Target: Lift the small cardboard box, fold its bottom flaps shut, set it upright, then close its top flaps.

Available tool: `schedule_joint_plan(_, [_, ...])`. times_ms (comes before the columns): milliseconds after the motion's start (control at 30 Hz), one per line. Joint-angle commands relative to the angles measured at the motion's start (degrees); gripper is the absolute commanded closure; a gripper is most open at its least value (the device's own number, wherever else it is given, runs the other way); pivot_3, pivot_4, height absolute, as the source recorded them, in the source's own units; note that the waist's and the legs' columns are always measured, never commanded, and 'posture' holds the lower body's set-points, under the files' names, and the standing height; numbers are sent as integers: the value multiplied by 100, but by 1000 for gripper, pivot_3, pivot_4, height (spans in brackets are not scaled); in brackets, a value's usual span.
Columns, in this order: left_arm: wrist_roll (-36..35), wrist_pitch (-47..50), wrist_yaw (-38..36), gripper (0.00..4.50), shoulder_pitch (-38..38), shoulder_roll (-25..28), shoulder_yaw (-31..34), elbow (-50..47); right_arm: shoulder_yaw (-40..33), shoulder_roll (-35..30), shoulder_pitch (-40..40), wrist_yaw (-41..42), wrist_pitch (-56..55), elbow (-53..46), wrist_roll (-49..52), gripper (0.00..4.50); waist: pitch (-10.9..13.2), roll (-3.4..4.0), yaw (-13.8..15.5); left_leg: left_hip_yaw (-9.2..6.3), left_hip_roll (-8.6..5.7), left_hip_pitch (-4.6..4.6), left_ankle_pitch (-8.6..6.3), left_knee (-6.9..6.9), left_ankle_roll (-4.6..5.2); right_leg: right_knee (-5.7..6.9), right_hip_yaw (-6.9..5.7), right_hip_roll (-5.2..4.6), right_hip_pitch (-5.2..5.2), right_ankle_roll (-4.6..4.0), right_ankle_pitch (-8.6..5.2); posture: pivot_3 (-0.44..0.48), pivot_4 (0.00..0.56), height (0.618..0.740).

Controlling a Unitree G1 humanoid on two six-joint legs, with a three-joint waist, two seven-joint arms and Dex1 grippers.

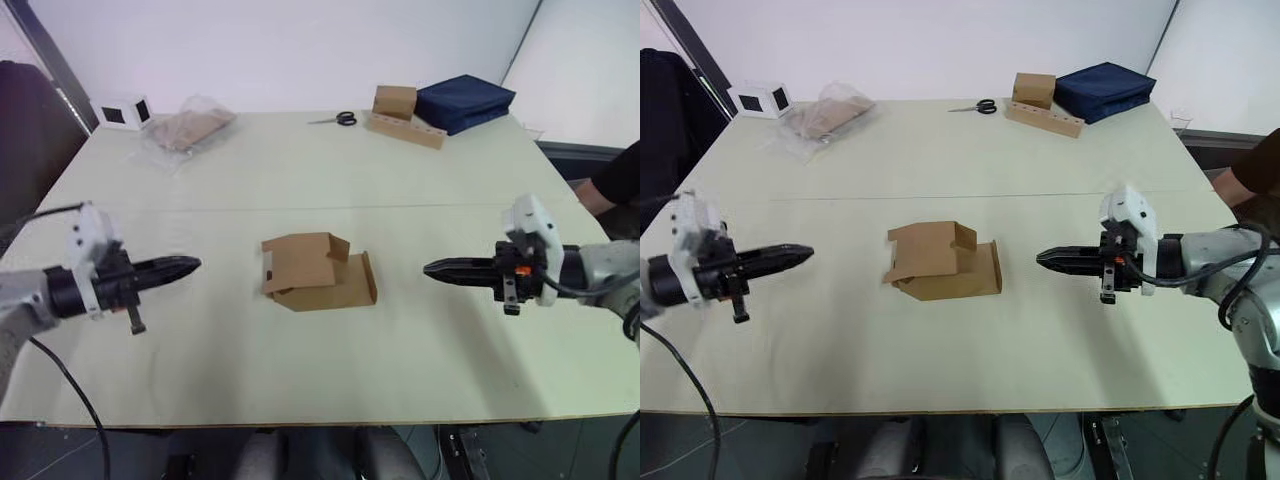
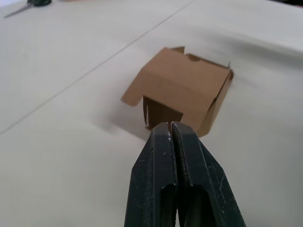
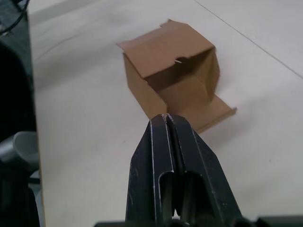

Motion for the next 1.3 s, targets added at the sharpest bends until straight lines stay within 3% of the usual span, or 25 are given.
schedule_joint_plan(33, [-212, 175, -184, 4445, -15, 156, 190, -27, -136, -140, -158, -6, 155, -142, 285, 4500, 2, -2, 0, 0, 0, -2, 0, 0, 0, 0, 0, 0, -2, 0, 0, 0, 150, 740])
schedule_joint_plan(367, [-239, 353, -209, 4445, -332, 201, -76, -95, -340, -87, -124, -426, 506, -569, 768, 4500, 8, -3, 3, -1, 1, -8, 0, 1, 0, 5, 0, 1, -11, 0, 0, 0, 150, 740])
schedule_joint_plan(667, [-85, 409, -136, 4445, -538, 210, -386, 111, -228, -29, -47, -595, 231, -498, 609, 4500, 9, -4, 3, -1, 2, -8, 0, 0, 0, 5, 0, 2, -12, 0, 0, 0, 150, 740])
schedule_joint_plan(833, [-391, 1397, 237, 4445, -1060, -77, -830, 810, -60, 113, 15, -691, -65, -469, 417, 4500, 9, -4, 3, -1, 1, -7, 0, 2, 0, 6, 0, 2, -10, 0, 1, 0, 150, 740])
schedule_joint_plan(933, [-461, 1977, 453, 3859, -1560, -340, -1227, 1183, -40, 213, 66, -852, -102, -579, 422, 4500, 10, -6, 7, -3, 0, -7, 0, 2, 0, 6, -1, 2, -8, 1, 1, 0, 150, 740])
schedule_joint_plan(1233, [-821, 3515, 497, 576, -2933, -1447, -1757, 2698, -203, 394, 400, -1522, 91, -1266, 630, 4500, 15, -16, -8, -11, -1, -22, 1, 13, -2, 18, -5, 5, -21, 2, 1, 0, 150, 740])
schedule_joint_plan(1300, [-769, 3669, 448, 138, -3090, -1532, -1812, 2927, -265, 398, 491, -1644, 134, -1394, 687, 4500, 15, -16, -24, -11, -1, -24, 2, 14, -2, 19, -5, 6, -23, 2, 2, 0, 150, 740])
